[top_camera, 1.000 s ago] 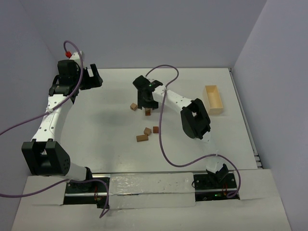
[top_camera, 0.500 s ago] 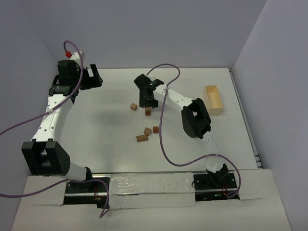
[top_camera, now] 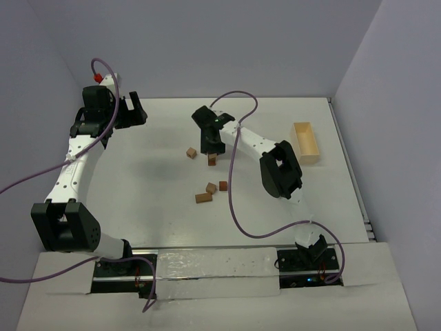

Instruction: Build the wood block tower

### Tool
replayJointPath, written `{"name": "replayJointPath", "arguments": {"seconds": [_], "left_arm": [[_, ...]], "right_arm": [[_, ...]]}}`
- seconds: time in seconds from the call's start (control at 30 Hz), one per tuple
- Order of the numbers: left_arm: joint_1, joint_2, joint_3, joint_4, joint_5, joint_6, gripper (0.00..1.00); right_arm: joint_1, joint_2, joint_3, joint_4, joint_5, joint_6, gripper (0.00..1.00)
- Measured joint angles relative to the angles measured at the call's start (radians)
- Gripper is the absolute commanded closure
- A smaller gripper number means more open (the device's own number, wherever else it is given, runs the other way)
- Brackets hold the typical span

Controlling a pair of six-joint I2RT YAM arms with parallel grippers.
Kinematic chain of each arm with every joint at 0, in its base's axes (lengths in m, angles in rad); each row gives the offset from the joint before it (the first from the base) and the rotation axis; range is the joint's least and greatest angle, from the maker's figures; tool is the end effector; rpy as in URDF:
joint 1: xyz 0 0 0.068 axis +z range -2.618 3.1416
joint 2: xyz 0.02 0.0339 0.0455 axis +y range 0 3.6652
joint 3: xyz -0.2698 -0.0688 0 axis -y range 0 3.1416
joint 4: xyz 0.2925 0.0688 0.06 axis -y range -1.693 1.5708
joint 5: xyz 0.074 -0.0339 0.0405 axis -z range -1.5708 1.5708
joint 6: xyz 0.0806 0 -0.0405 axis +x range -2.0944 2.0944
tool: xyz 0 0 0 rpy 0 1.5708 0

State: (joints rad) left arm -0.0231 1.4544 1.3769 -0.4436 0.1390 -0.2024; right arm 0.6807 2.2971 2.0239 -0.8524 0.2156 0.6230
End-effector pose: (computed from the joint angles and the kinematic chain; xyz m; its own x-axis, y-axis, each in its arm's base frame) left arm 0.4180 -0.0208 0.3421 -0.5163 -0.1872 -0.8357 0.0400 0.9695 -0.2419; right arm 0.4482 0.3408 0.1562 -0.8865 0.0155 -0.4624 -0.0319 0.9950 0.0945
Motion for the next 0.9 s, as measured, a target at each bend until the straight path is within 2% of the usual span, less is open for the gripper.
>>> {"name": "replayJointPath", "arguments": {"seconds": [0.9], "left_arm": [[0.000, 0.000, 0.000, 0.000, 0.004, 0.000, 0.01]], "right_arm": [[0.000, 0.000, -0.001, 0.000, -0.023, 0.021, 0.44]]}}
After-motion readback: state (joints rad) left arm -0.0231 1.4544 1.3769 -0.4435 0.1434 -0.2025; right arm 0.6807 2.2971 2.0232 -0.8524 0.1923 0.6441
